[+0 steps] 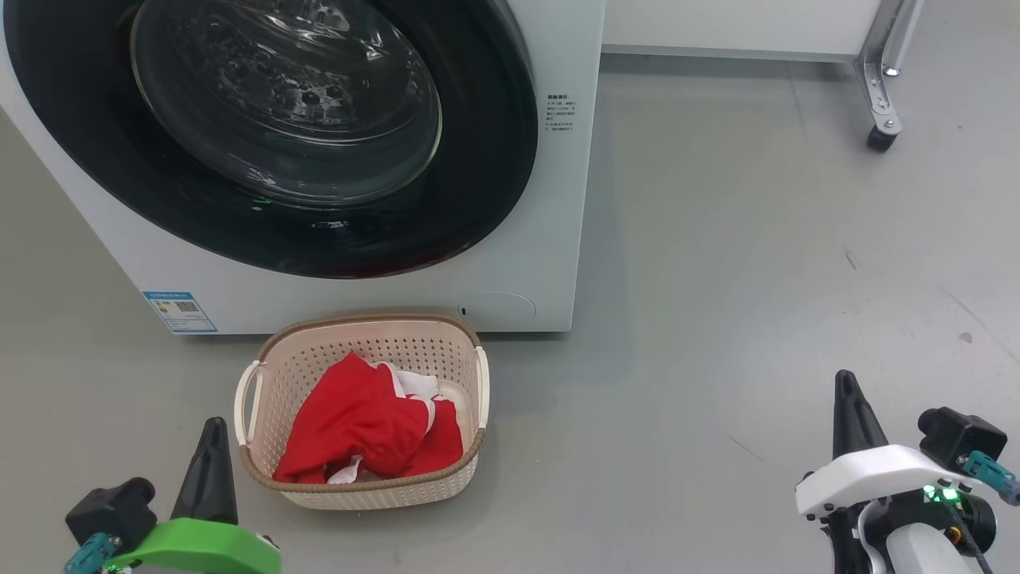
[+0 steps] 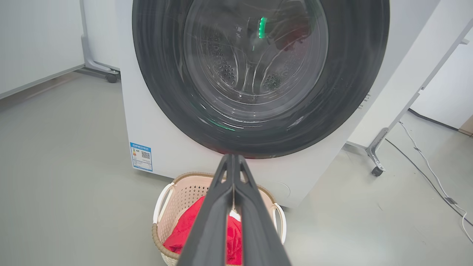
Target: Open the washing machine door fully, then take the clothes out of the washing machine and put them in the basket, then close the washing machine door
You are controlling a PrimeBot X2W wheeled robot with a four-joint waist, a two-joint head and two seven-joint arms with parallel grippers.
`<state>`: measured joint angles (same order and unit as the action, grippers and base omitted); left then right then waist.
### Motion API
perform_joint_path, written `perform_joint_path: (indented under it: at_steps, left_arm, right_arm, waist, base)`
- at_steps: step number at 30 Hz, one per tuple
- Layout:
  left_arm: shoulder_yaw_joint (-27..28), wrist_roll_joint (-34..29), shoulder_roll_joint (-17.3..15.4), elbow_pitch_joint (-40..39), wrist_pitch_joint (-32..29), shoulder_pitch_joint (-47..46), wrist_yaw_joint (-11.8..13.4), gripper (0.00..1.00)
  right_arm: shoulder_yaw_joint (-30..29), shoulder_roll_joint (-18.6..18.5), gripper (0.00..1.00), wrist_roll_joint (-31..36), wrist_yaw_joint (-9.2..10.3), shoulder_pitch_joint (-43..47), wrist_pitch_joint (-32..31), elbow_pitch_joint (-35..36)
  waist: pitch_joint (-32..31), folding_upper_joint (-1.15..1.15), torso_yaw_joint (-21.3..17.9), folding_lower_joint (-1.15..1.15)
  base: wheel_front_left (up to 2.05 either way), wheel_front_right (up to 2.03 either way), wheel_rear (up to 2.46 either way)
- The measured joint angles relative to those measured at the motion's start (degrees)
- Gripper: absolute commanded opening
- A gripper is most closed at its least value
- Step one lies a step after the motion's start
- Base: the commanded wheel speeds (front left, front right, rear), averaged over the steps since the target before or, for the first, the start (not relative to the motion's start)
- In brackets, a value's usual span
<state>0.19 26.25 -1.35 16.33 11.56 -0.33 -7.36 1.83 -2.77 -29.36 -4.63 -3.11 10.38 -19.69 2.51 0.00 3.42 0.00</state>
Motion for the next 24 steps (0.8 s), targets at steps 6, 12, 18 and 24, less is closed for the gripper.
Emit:
perform_joint_path:
  at_steps: [6, 12, 18, 24]
  left_arm:
    - [0.18, 4.67, 0.00, 0.00, -1.49, -0.02, 0.00, 0.00]
    - [0.69, 8.86, 0.00, 0.00, -2.87, -0.09, 0.00, 0.00]
    - [1.23, 13.23, 0.00, -0.01, -4.03, -0.27, 0.00, 0.00]
    - [1.52, 17.94, -0.01, -0.02, -5.43, -0.60, 0.00, 0.00]
  right_arm:
    - [-0.98, 0.08, 0.00, -3.98, -0.02, -0.03, -1.29, -0.01]
    - [-1.76, 0.20, 0.00, -8.15, -0.30, -0.19, -2.86, 0.01]
    - [-2.55, 0.24, 0.00, -12.56, -0.35, -0.24, -4.11, 0.07]
    - [-3.32, 0.30, 0.00, -16.91, -0.62, -0.26, -5.31, 0.24]
  waist:
    - [-0.17, 0.00, -0.24, 0.00]
    - [-0.34, 0.00, -0.48, 0.00]
    - [-0.51, 0.00, -0.72, 0.00]
    - [-0.68, 0.00, -0.97, 0.00]
  base:
    - [0.00, 0.00, 0.00]
    - [0.00, 0.00, 0.00]
    - [0.00, 0.00, 0.00]
    - [0.00, 0.00, 0.00]
